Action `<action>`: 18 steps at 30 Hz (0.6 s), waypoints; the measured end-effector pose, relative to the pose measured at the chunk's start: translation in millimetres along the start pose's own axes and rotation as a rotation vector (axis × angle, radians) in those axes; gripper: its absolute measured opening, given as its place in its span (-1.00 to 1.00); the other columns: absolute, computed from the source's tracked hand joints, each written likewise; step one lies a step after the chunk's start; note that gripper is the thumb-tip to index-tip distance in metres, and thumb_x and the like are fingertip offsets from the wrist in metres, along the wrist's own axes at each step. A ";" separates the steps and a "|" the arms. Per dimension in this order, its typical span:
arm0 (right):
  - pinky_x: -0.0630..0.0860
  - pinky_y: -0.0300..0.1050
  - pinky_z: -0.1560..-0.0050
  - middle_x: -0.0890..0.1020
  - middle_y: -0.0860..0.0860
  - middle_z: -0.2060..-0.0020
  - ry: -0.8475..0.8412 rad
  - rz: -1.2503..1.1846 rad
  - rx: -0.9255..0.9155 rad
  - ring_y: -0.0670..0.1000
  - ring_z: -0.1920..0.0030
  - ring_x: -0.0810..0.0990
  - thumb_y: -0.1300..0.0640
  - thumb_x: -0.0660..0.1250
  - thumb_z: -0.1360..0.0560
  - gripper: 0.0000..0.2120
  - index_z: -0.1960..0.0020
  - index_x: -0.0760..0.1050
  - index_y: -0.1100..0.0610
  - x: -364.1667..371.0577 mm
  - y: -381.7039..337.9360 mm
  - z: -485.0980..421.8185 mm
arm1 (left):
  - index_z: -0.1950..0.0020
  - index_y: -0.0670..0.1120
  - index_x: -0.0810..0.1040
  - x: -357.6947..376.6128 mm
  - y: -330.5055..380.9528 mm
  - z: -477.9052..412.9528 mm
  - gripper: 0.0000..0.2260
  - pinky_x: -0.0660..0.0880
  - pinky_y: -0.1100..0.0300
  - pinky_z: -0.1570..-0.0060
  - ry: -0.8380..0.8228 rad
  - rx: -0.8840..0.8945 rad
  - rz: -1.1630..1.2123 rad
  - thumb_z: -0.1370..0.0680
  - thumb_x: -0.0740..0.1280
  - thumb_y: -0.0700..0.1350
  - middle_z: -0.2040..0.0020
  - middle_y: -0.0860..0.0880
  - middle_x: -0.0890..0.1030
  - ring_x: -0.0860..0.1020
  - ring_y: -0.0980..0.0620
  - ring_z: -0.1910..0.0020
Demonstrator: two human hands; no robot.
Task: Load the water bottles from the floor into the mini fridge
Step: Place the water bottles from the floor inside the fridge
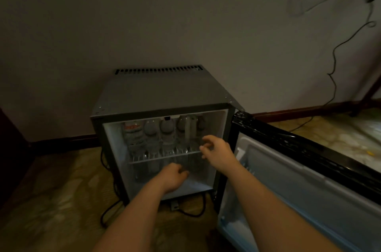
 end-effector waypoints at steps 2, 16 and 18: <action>0.50 -0.17 0.03 0.60 0.11 -0.06 -0.044 0.029 -0.005 0.05 0.04 0.63 0.14 0.26 -0.56 -0.66 -0.32 0.40 0.17 -4.8 -3.1 19.5 | 0.04 -0.12 0.52 -3.2 3.3 23.0 -0.79 0.35 0.21 0.24 -0.004 0.018 -0.016 -0.60 0.19 -0.02 0.27 0.00 0.46 0.44 0.06 0.23; 0.54 -0.08 -0.02 0.61 0.06 0.02 0.048 0.104 -0.145 0.05 -0.02 0.60 0.11 0.29 -0.54 -0.72 -0.22 0.50 0.17 -101.0 -47.4 180.3 | -0.18 -0.10 0.51 17.2 120.5 169.6 -0.75 0.50 0.05 -0.08 0.091 0.252 -0.256 -0.59 0.19 -0.02 -0.11 -0.11 0.59 0.55 -0.06 -0.05; 0.55 -0.10 0.00 0.62 0.06 -0.03 0.104 0.136 -0.171 0.04 -0.01 0.61 0.09 0.29 -0.54 -0.72 -0.22 0.50 0.11 -129.5 -46.0 212.1 | -0.18 -0.09 0.52 29.6 150.1 190.1 -0.75 0.46 0.12 0.00 0.049 0.306 -0.314 -0.59 0.21 -0.02 -0.11 -0.09 0.58 0.54 -0.03 -0.03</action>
Point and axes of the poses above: each hand's wrist, its own z-axis away from the middle knuckle, its own x-axis out of the palm, y = z × x, the point moved 5 cm from there along -z, towards the middle knuckle
